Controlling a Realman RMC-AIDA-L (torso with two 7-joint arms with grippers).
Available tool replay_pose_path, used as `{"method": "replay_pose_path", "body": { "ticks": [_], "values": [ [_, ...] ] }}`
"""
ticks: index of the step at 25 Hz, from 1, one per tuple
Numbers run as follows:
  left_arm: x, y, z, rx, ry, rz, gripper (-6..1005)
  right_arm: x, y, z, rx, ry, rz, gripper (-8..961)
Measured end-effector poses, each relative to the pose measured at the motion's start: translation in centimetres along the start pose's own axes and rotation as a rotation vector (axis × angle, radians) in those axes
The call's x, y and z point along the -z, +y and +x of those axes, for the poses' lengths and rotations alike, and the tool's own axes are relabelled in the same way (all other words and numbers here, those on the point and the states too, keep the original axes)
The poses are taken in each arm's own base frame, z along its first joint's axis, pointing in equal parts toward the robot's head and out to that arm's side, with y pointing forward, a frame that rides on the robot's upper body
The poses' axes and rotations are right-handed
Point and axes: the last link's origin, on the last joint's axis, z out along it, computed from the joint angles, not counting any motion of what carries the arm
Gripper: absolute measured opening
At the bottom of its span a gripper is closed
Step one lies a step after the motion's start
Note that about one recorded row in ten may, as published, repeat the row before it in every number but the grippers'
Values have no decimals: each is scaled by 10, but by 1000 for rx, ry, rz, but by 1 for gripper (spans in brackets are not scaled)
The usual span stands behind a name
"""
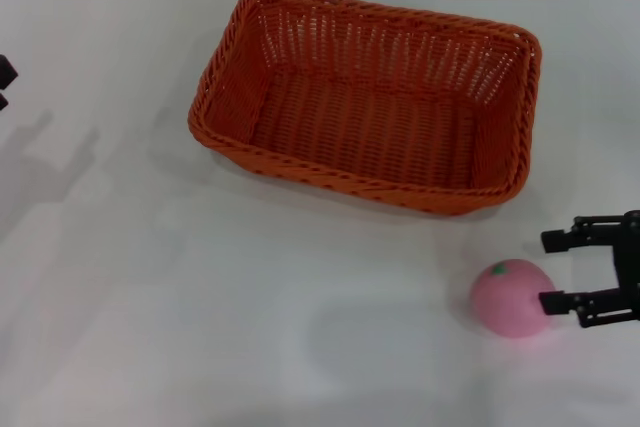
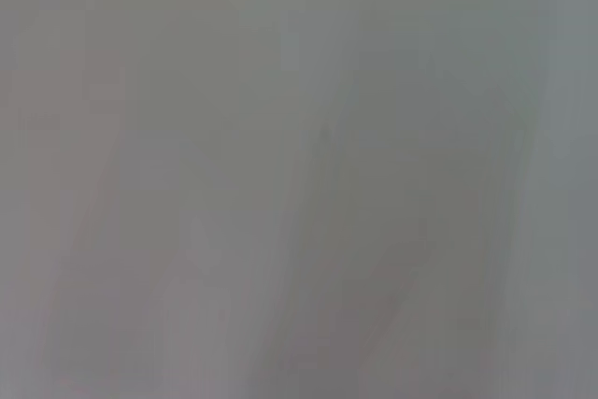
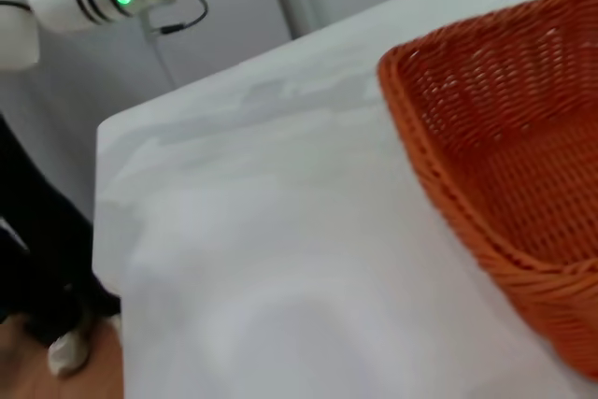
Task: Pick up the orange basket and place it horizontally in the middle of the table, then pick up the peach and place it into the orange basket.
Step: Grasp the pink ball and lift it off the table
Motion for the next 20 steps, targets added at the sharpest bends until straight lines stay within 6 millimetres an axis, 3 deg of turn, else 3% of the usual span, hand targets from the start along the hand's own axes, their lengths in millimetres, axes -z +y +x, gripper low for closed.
{"method": "replay_pose_path", "body": {
  "ticks": [11,20],
  "values": [
    [6,3,-3,10,15,-7,698,-20,-3,3,-12,72,-10,778],
    [7,0,0,0,19,6,688,-22,-6,6,-25,79,11,751]
  ]
}}
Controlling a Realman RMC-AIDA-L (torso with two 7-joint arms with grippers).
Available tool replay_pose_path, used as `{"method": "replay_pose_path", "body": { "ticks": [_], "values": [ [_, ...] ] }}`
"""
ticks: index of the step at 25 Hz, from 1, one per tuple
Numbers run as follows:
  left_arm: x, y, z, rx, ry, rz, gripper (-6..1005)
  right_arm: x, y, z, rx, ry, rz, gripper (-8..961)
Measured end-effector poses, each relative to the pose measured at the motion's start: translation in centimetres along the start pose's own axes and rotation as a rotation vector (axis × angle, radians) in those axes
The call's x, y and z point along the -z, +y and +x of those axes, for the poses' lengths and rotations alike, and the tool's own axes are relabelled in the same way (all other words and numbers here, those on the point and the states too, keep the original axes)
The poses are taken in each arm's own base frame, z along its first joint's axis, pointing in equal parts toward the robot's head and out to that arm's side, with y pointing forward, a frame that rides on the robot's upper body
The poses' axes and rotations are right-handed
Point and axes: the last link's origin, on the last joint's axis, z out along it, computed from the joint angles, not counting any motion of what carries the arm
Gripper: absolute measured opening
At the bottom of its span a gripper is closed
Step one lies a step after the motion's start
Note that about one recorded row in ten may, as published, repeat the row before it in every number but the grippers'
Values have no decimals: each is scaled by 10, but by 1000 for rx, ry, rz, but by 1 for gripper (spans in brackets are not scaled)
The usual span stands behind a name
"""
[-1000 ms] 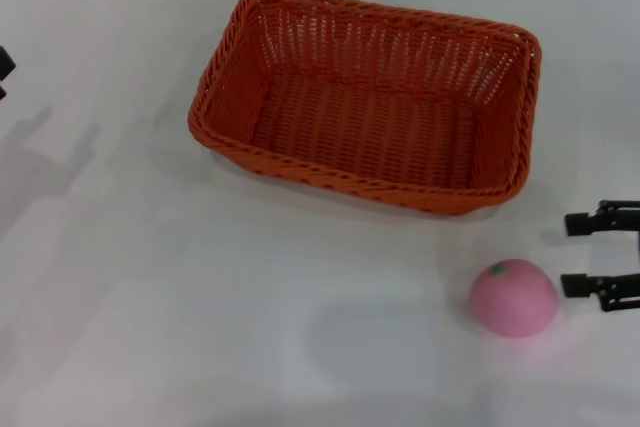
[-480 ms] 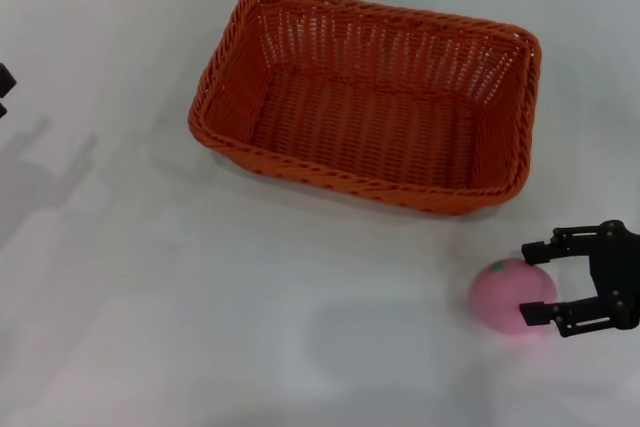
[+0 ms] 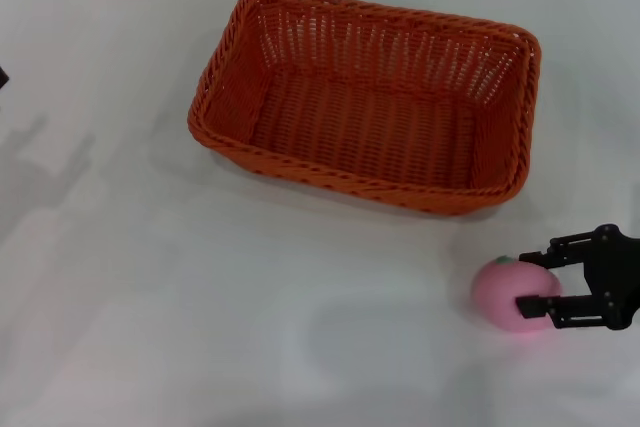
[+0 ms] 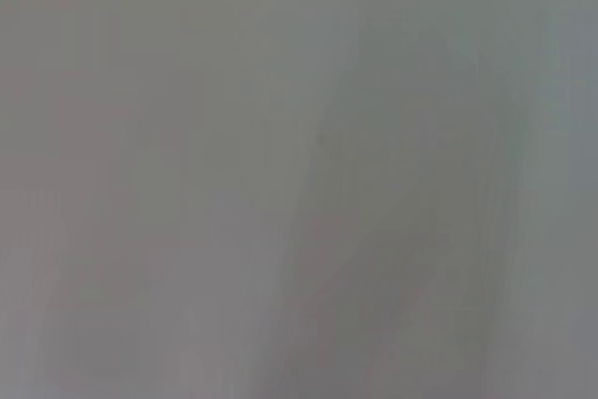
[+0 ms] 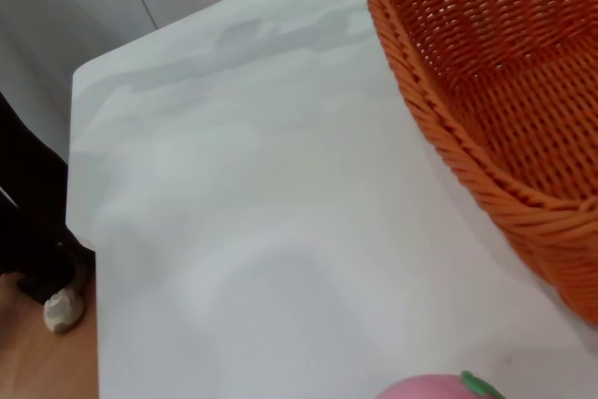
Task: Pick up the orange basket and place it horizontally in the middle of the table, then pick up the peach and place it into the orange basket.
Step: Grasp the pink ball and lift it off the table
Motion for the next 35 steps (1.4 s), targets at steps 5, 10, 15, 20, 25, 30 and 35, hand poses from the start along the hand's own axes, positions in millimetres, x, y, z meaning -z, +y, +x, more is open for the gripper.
{"method": "replay_pose_path", "body": {
  "ticks": [5,10,15,20,25,30,35],
  "values": [
    [2,-2,1,-10,8,11,684,0,0,-1,8,1,-1,627],
    [2,-2,2,-14,8,12,684,-1,0,-1,41,-6,-4,368],
    [2,-3,2,-25,5,17,683,-1,6,-4,47,-26,-39,319],
    [4,-6,2,-31,9,31,683,0,13,-10,69,-53,-95,296],
    [5,-6,2,-31,8,33,683,-4,17,-14,79,-61,-139,269],
    [9,-7,1,-29,7,45,684,-17,26,-26,131,-66,-225,227],
    [10,-8,1,-34,5,48,684,-24,29,-41,170,-136,-251,188]
  ]
}}
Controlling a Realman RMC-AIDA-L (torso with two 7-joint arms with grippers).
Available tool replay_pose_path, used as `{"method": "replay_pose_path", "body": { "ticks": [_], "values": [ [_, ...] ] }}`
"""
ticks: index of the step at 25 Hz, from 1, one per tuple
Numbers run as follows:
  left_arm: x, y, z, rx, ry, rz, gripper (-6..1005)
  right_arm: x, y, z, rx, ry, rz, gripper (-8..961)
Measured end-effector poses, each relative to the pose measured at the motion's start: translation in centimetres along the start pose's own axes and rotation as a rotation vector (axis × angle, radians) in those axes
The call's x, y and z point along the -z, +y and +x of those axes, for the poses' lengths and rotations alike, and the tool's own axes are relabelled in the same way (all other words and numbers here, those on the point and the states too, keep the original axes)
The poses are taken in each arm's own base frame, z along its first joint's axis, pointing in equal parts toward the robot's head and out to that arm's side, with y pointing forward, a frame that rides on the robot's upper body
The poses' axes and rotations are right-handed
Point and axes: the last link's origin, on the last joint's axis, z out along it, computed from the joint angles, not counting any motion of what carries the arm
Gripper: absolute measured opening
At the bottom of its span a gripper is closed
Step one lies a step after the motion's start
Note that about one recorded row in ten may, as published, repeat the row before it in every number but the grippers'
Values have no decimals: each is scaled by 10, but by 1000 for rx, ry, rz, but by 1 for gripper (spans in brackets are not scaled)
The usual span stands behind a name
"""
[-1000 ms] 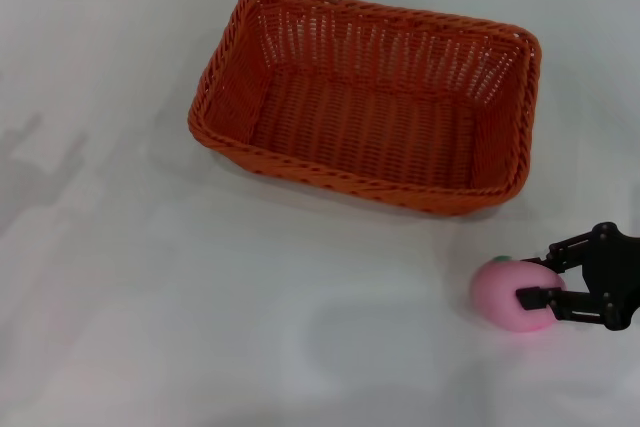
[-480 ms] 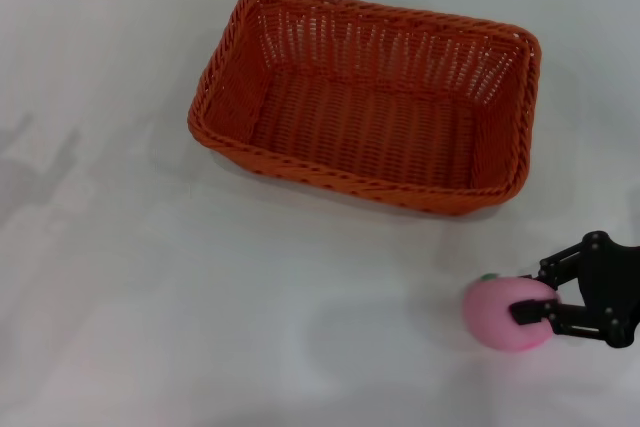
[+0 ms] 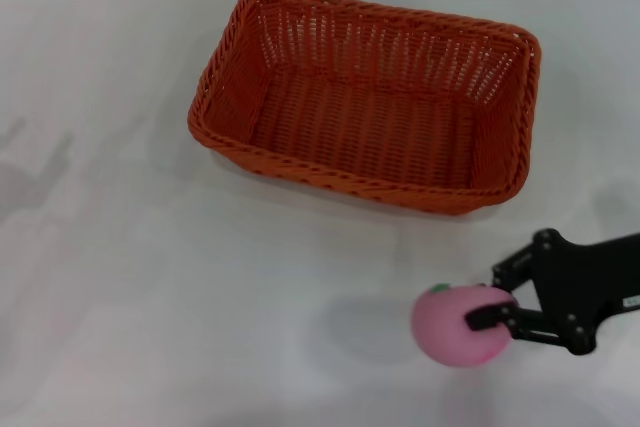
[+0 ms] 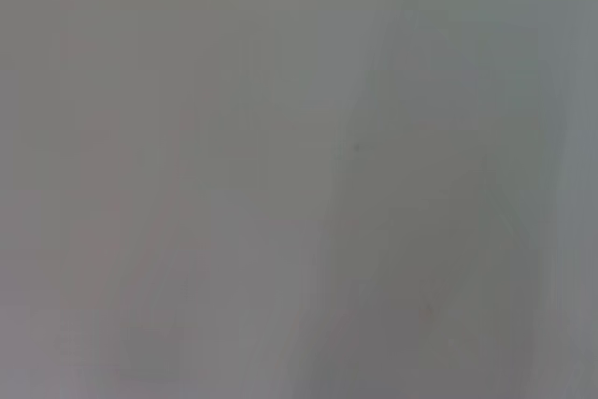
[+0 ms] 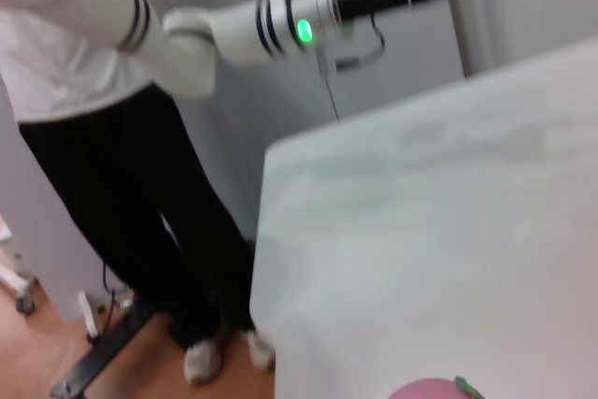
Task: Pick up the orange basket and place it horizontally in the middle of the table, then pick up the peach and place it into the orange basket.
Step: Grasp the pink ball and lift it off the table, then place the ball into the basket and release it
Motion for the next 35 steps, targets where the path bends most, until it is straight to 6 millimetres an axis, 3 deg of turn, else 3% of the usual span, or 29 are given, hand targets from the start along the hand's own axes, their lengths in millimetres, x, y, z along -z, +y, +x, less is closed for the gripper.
{"method": "replay_pose_path", "body": {
  "ticks": [7,14,27,35],
  "values": [
    [0,2,-1,4,7,-3,685,-11,-7,-29,72,-120,-18,102],
    [0,1,-1,3,2,1,685,-13,-29,-57,131,-227,78,70],
    [-8,1,2,-4,9,-15,686,-35,-87,-60,161,-175,352,55],
    [-10,-1,5,-14,14,-13,684,-37,-101,-60,133,-192,453,71]
  ]
}}
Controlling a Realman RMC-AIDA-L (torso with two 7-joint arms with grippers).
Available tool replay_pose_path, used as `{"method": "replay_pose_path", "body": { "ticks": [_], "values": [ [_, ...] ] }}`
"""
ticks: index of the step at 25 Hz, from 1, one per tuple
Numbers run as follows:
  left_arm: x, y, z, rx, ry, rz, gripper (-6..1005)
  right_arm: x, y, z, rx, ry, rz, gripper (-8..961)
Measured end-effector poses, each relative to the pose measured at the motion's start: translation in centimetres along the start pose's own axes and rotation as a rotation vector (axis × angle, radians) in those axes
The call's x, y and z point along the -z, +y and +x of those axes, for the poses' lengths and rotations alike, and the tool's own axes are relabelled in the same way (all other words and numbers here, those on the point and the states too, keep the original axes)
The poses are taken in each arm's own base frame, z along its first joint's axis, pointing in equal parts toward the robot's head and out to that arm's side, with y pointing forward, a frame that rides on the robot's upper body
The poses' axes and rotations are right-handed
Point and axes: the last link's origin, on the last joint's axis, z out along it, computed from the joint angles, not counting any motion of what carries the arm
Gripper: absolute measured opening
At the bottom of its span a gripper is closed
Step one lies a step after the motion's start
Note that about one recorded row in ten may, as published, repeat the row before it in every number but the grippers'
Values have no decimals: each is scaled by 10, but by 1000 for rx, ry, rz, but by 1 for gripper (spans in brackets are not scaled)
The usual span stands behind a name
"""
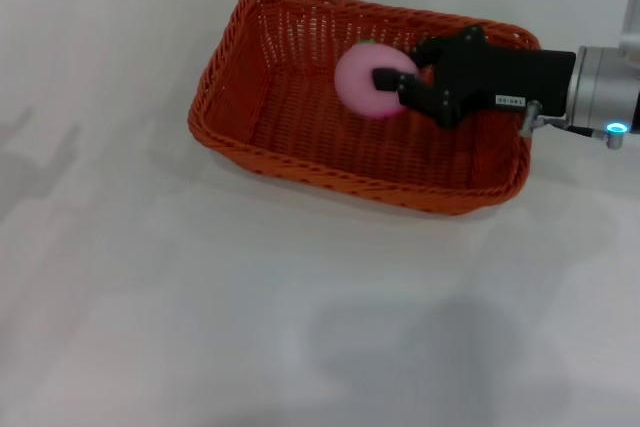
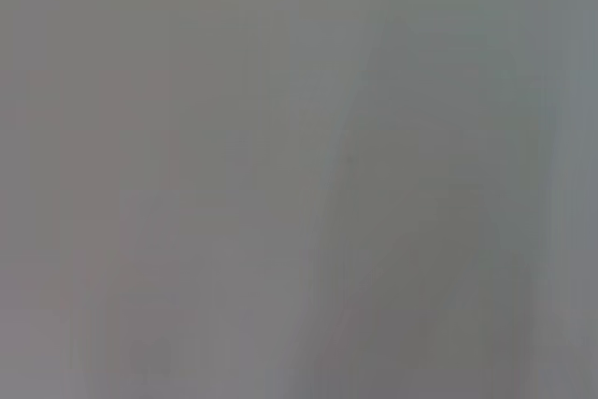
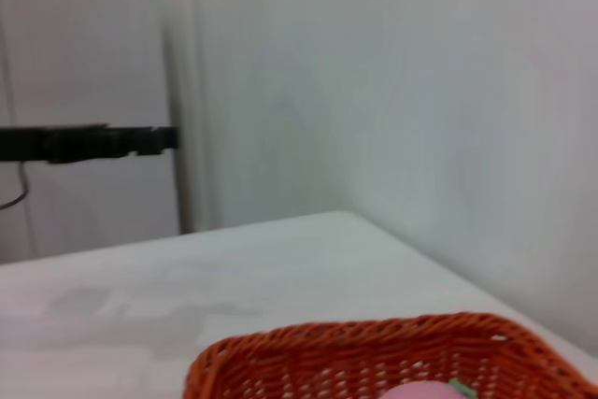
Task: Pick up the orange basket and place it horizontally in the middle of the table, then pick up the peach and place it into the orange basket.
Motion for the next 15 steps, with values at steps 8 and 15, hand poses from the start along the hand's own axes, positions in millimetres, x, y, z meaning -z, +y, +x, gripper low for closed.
{"method": "replay_pose_path", "body": {
  "ticks": [8,15],
  "values": [
    [-8,-3,3,-8,0,4,684,1,-3,-2,-15,-30,21,383],
    [-9,-4,4,-7,7,15,684,5,-2,-9,-23,-80,16,562]
  ]
}}
